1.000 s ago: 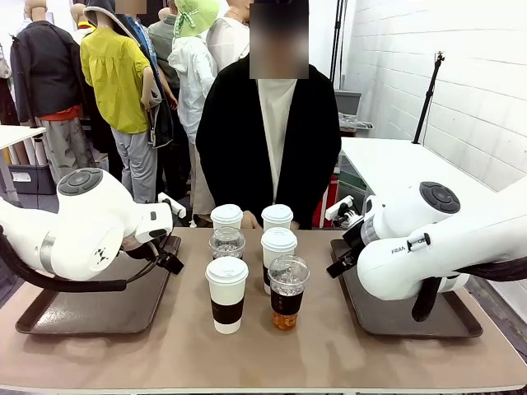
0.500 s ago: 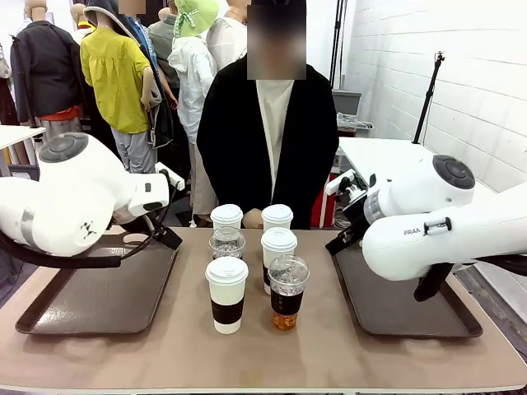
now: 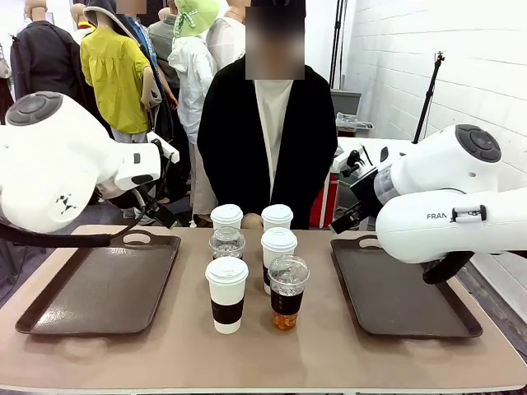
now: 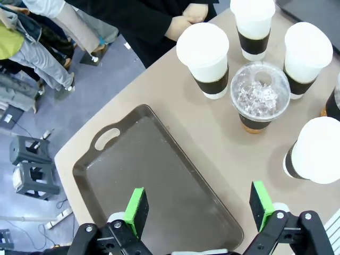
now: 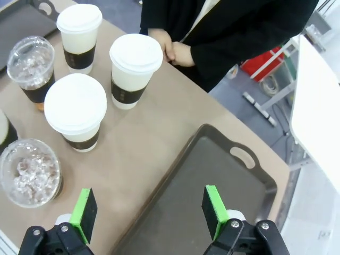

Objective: Distribute the coffee onto the tray.
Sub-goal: Pick up one iced Americano and place it on the right Handle tray.

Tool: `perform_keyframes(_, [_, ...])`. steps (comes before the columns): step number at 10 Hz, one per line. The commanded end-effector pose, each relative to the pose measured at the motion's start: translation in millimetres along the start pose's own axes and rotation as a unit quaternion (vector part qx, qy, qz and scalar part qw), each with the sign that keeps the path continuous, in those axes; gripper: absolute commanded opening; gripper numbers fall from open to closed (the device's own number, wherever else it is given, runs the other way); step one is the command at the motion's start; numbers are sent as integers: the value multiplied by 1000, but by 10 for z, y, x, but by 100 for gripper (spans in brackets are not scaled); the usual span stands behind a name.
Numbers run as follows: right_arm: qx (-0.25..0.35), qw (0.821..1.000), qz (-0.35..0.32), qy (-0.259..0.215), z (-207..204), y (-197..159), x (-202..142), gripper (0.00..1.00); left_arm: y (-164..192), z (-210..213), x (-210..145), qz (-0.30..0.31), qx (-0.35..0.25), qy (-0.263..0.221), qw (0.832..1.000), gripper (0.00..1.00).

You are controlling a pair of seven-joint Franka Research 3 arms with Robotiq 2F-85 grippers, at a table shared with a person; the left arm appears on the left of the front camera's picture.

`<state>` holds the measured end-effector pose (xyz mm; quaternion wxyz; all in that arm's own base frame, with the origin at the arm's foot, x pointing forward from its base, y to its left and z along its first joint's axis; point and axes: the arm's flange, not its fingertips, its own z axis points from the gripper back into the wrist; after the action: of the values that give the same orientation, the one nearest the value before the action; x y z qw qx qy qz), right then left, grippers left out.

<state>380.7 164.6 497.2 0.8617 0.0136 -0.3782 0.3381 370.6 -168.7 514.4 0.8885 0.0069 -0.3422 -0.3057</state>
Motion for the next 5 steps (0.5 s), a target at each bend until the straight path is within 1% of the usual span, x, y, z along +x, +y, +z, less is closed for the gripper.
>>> perform_keyframes(1, [17,1000,-5,14,51,-70,20,100,46,49,4,-23,-16,9,1000,100])
perform_keyframes(2, [47,999,-2,19,61,-143,30,100,108,48,29,-48,-44,12,998,100])
perform_keyframes(3, [81,997,-4,22,79,-225,68,100,179,38,81,-86,-75,16,993,100])
perform_keyframes(5, [124,992,-5,30,98,-317,105,100,251,18,154,-132,-114,26,984,100])
